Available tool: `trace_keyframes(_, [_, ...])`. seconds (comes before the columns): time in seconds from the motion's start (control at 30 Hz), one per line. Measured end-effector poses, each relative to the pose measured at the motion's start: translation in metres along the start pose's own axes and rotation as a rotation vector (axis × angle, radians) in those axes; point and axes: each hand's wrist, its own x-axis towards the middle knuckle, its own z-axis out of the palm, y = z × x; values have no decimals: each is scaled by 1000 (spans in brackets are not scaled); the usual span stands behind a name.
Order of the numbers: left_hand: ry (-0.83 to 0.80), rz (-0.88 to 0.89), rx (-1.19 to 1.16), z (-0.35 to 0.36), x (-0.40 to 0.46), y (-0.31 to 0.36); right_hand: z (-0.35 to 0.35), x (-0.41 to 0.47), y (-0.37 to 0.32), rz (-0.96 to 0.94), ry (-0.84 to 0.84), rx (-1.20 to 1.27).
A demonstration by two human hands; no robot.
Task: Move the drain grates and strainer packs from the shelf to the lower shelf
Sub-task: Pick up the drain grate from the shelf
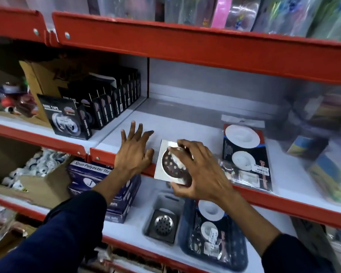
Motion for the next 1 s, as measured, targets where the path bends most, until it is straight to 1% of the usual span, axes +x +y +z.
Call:
trace_keyframes(0.2, [6,-7,-7,0,0,2,53,-63,-17,-205,-60,31])
trace_keyframes(0.3, [12,-3,-9,3,0,1,90,-86,-21,-258,-169,25])
trace_keyframes(0.37, [14,-7,-8,3,1,1,111,-96,-24,-205,-259,72])
trace_keyframes(0.43, [11,-13,-3,3,1,1,130,-99,-27,-81,-371,96])
trace_keyframes(0.53, [7,-20,-8,4,2,0,159,-97,-30,145,-618,89])
trace_keyframes(0.57, [9,-21,-12,5,2,0,168,-96,-31,194,-688,86])
trace_keyframes(0.63, [14,-19,-16,5,2,-1,183,-91,-37,245,-799,78])
trace_keyframes(0.7, [21,-15,-16,6,3,-2,196,-88,-41,256,-869,55])
trace_keyframes(0.77, [27,-19,-25,6,3,-2,204,-86,-44,262,-895,40])
trace_keyframes(0.83, [31,-20,-31,6,4,-2,205,-86,-43,257,-880,61])
trace_keyframes(0.93, [29,-22,-13,6,5,-3,191,-82,-40,207,-759,86])
trace_keyframes(1.0, [22,-21,11,7,5,-3,171,-77,-37,161,-623,128])
